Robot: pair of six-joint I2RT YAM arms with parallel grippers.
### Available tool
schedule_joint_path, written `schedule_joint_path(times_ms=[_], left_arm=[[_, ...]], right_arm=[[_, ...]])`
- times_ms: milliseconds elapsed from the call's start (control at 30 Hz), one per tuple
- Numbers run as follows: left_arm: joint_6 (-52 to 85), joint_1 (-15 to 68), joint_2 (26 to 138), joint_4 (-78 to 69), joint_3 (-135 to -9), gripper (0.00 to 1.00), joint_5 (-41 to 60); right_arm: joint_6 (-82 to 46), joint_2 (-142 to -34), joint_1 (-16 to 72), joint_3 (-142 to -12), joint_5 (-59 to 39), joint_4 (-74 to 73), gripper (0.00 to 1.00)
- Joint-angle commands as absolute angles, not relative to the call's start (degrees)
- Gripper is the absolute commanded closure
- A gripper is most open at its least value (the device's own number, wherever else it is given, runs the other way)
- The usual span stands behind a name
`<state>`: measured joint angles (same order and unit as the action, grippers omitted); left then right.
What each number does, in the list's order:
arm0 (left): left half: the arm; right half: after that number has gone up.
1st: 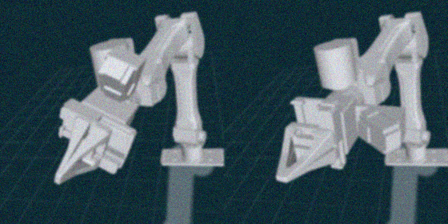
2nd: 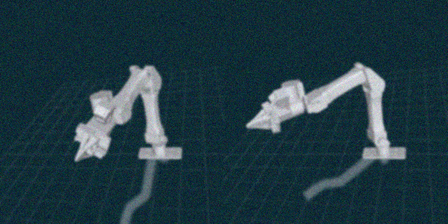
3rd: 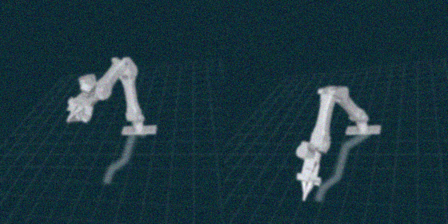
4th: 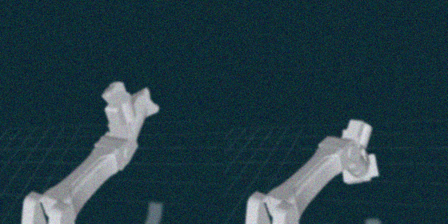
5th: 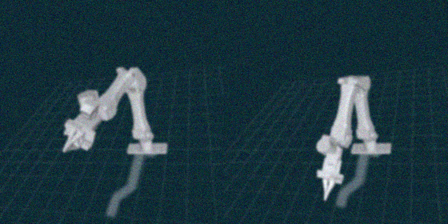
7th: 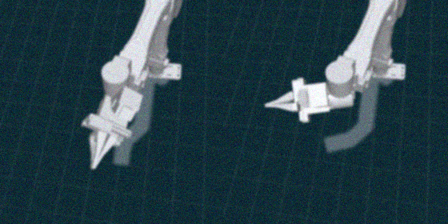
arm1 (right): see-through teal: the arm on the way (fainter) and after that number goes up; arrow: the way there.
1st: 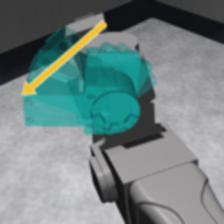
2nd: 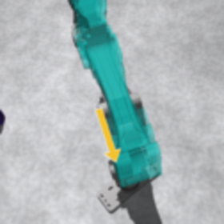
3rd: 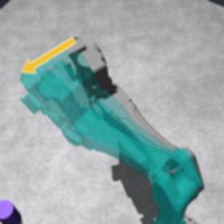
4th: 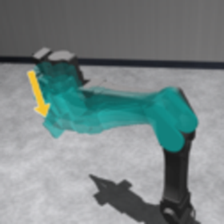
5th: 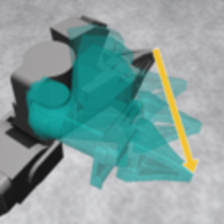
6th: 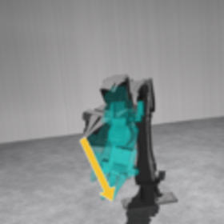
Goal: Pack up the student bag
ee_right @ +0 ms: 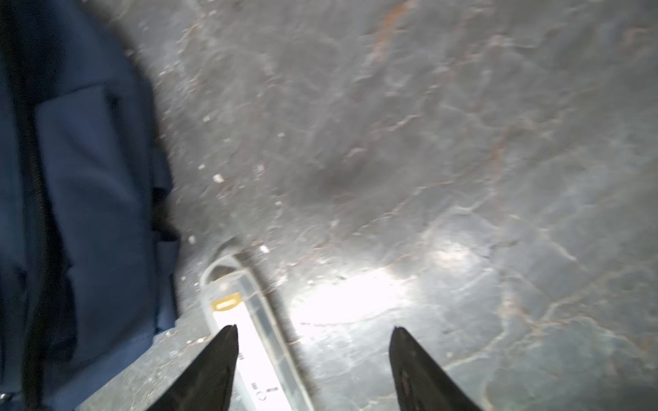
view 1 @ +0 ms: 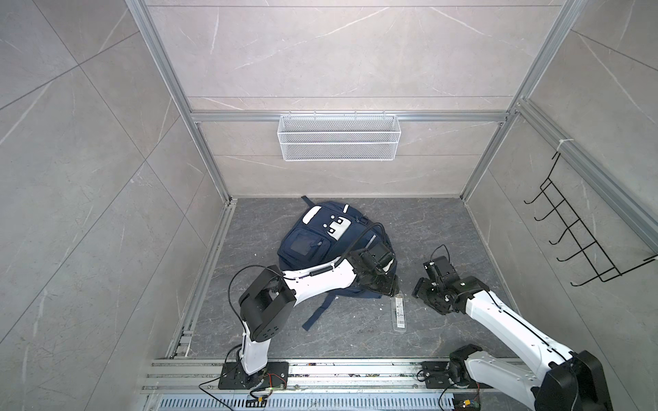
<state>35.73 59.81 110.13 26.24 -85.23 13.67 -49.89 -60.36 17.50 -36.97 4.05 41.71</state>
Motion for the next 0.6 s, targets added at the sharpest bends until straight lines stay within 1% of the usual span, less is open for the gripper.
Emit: schedule_joint_path(times_ms=[0,67,233,400,567], left_arm=[[33.8,61.0,112.7,31.7,-89.8,0.43,14.2],[33.0,61.8,114.9,34.4,-92.5,0.43,14.0],[31.9,64.2,121.1,40.5,-100.0,0.43,12.4],[32.9,65.3,128.4,48.1,-108.8,0.42,7.9],[34.4,65.8,132.3,52.7,-113.5,0.4,3.8]], right_arm=[[-46.7,-59.9,13.1,-35.0,1.0,42.4,0.3],[-45.9,-59.8,10.9,-34.3,-1.3,41.0,0.3],[-43.5,-58.2,8.1,-35.0,-2.5,39.8,0.3],[-40.8,-56.6,5.6,-35.0,-6.7,37.2,0.3],[-38.4,-54.1,4.8,-35.5,-6.6,37.8,0.3]])
